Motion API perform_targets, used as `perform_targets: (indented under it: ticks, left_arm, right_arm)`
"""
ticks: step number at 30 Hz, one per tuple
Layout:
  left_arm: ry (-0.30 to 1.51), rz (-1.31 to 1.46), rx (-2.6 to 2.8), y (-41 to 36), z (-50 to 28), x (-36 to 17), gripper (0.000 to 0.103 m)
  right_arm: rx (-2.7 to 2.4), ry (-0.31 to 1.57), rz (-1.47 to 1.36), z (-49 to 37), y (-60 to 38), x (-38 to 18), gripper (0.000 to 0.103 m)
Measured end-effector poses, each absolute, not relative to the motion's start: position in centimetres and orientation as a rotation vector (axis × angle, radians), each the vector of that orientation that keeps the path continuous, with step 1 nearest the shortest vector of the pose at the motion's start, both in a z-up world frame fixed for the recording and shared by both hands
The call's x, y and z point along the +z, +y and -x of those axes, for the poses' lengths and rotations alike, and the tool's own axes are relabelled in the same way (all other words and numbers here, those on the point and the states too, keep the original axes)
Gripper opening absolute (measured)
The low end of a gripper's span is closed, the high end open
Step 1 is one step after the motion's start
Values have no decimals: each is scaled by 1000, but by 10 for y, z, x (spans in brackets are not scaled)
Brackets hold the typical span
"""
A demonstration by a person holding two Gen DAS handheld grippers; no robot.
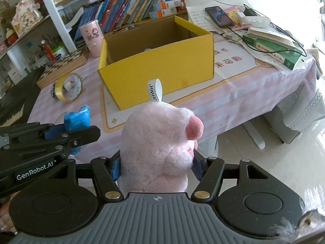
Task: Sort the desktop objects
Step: 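Carry the blue cloth in the left tool while the right tool carries the pig to the box, then open the left tool over the box while the right tool releases the pig inside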
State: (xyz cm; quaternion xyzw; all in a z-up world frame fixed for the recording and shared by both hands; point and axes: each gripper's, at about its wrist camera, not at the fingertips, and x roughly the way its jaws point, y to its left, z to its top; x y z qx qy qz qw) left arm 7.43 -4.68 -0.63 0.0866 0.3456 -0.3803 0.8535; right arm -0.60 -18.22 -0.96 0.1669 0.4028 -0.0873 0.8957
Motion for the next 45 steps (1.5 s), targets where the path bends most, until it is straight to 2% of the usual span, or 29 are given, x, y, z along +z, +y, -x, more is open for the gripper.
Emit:
perform_targets:
  ticks: [11,27,37,45]
  left_arm:
    - [698,-171,-739,-85,-100,2,23]
    - [493,-130,-536,-137,-160,41,23]
    - [566,-244,-429,-170,-210,8,23]
    - [694,-312,-423,-186,-233,-27,23]
  right_arm:
    - [-127,825,-311,-31,-229,-3,62]
    - [34,610,-146,-116,-301,52,62]
    - [153,621,12,-189,-318,41,62]
    - [323,780,283,-253,-307,2,62]
